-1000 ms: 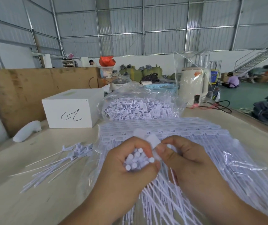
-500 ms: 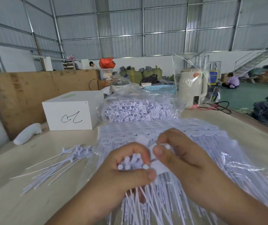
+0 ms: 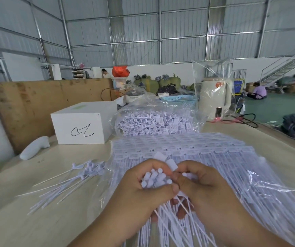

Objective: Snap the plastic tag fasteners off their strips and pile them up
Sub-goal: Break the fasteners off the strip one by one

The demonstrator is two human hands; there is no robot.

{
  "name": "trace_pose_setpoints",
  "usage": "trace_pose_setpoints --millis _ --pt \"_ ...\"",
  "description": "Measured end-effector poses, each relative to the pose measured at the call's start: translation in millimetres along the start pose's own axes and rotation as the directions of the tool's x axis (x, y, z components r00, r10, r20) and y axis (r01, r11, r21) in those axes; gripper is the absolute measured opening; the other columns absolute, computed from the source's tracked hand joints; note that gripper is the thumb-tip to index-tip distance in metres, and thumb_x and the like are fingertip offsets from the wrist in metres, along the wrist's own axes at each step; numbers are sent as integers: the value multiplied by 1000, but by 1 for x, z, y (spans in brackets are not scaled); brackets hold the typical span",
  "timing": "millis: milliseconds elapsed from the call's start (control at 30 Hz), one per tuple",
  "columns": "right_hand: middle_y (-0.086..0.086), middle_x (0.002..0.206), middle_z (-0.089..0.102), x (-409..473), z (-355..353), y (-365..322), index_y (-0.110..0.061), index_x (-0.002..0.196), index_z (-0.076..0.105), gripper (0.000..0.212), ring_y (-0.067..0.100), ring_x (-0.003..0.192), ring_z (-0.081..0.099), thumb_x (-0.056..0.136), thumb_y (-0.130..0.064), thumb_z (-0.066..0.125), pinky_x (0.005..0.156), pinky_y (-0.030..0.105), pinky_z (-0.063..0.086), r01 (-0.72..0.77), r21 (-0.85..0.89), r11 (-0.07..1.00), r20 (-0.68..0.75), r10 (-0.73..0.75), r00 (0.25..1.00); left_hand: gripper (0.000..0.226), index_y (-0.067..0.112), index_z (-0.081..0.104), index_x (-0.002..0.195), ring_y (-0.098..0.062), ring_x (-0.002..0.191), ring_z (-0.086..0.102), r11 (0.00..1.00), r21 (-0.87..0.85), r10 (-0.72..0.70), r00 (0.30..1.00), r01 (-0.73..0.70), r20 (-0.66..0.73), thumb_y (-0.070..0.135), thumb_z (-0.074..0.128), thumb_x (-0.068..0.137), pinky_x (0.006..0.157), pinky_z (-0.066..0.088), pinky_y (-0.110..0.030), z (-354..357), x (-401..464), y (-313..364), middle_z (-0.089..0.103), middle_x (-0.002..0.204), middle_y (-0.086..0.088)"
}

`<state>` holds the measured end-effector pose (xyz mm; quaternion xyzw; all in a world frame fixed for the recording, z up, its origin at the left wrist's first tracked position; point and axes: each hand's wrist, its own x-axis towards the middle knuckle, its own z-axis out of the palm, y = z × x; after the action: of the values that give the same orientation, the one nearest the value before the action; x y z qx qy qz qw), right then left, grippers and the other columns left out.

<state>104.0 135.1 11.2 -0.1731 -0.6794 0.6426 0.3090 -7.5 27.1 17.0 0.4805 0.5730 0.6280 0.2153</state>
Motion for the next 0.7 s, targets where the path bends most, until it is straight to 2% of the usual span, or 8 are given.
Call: trace_pose_setpoints --millis 33,100,200,300,433,500,600,700 --pt "9 64 66 0 1 1 -10 79 70 16 22 45 58 92 -7 62 40 28 46 5 -6 1000 -4 -5 1000 17 18 70 80 -23 69 64 1000 2 2 1000 -2 11 21 78 66 67 52 -48 1 0 0 69 76 -10" --pt "8 65 68 0 2 3 -15 76 71 21 22 52 62 91 -5 61 46 29 48 20 -20 1000 2 -20 1000 11 17 69 75 -16 68 63 1000 5 3 999 -3 54 12 75 69 64 52 -33 0 1 1 67 72 -4" --pt "11 81 72 1 2 3 -18 81 73 8 29 71 66 85 -12 69 66 40 51 60 -18 998 24 -59 998 12 15 66 72 -10 66 59 998 -40 -33 994 38 109 5 72 69 62 47 -18 -7 2 3 62 69 1" --pt "12 76 68 1 -3 -1 -7 91 67 11 24 59 62 86 -16 71 50 38 50 42 -7 999 96 -41 995 15 13 65 73 -17 64 60 974 -187 -100 981 131 168 5 73 64 58 48 -21 -11 1 7 61 69 -8" --pt "11 80 64 1 -12 -11 -18 84 69 14 21 57 61 85 -32 67 50 38 54 108 3 994 42 -108 993 22 17 65 69 -20 54 50 923 -293 -220 967 250 133 7 76 53 47 40 -22 -17 1 6 55 66 -10" --pt "7 90 66 0 -10 -10 -28 89 69 18 20 65 64 82 -44 70 57 38 57 147 -38 988 78 -144 987 26 17 65 70 -22 58 46 922 -289 -228 964 258 134 14 80 49 51 37 -26 -16 2 5 52 70 -12" --pt "-11 93 68 -5 -1 -2 -45 102 63 26 12 74 66 81 -58 59 62 34 57 162 -155 974 205 -129 970 23 15 66 74 -22 70 57 938 -272 -159 966 213 205 16 80 55 59 46 -25 -14 2 5 59 80 -15" --pt "-14 97 71 -5 5 1 -54 109 62 33 11 86 70 76 -59 63 62 33 57 87 -60 994 232 -71 970 20 15 67 77 -25 84 60 952 -262 -92 967 155 236 13 78 60 72 50 -27 -17 2 2 61 89 -19"
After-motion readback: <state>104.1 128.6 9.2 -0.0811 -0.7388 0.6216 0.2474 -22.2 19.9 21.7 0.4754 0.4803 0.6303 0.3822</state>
